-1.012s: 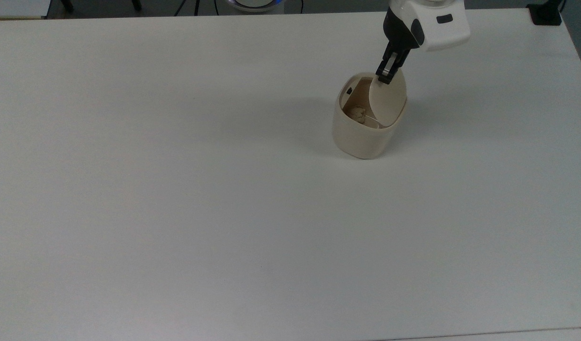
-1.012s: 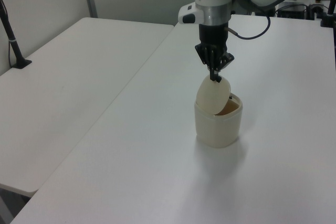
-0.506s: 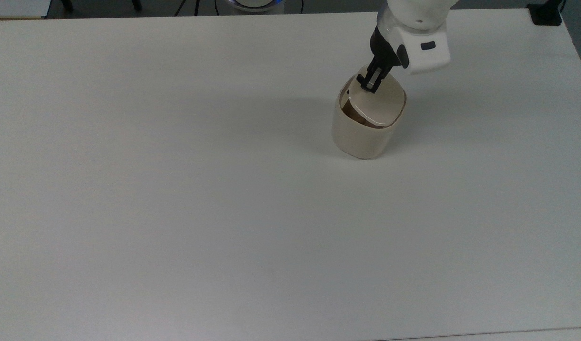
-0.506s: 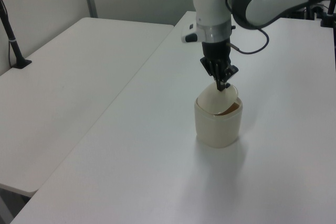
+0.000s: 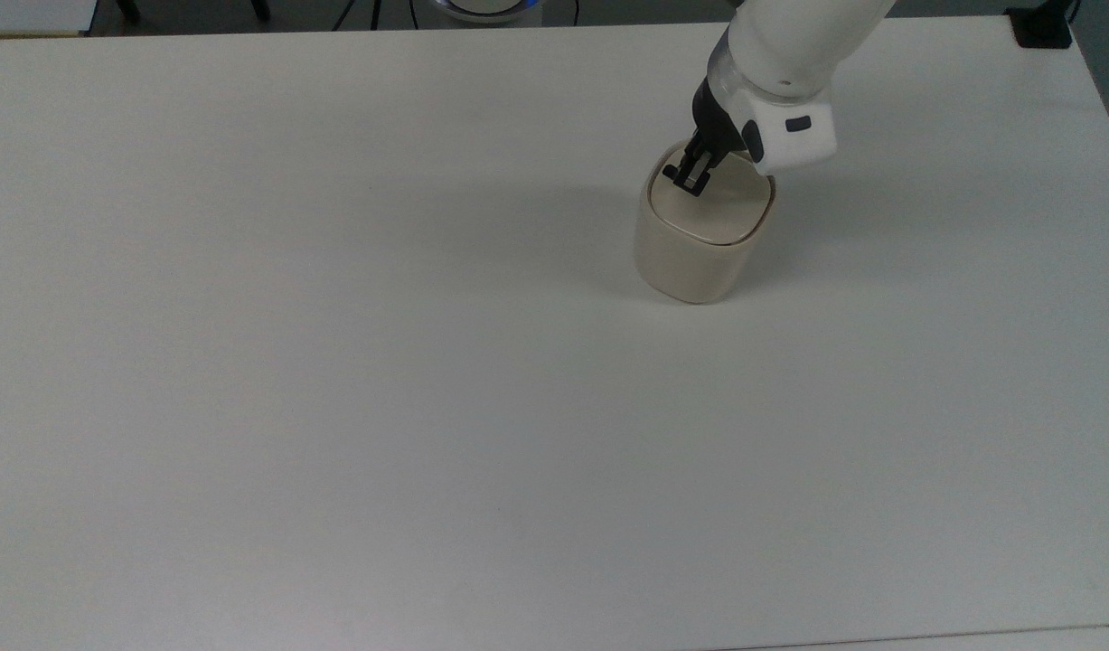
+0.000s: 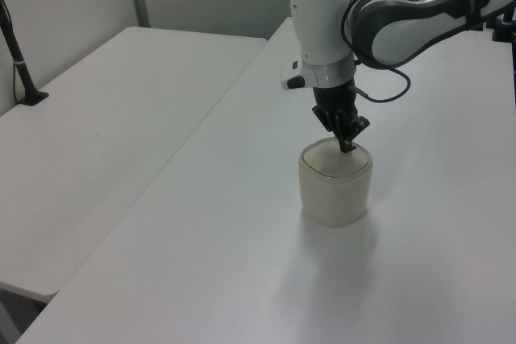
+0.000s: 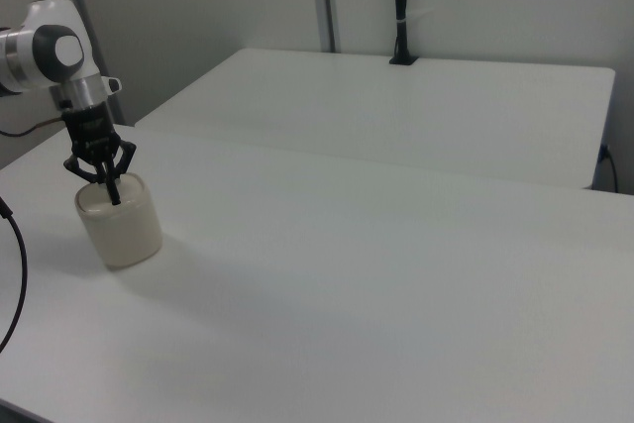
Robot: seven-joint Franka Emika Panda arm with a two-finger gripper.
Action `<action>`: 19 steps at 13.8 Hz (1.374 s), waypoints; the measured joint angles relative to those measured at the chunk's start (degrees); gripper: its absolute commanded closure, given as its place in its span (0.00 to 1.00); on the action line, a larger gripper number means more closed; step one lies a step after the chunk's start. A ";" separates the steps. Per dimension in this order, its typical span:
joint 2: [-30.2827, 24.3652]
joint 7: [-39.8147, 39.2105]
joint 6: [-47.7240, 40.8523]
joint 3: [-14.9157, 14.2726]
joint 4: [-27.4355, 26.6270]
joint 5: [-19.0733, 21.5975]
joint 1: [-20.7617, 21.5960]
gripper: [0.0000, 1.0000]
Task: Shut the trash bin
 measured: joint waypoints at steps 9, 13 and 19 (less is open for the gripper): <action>-2.20 2.27 0.19 -0.35 0.56 -0.24 -0.75 0.96; -8.60 12.65 -0.46 -0.84 0.43 -0.29 -7.35 0.66; -14.10 21.87 -2.63 -1.23 0.10 -0.29 -23.10 0.00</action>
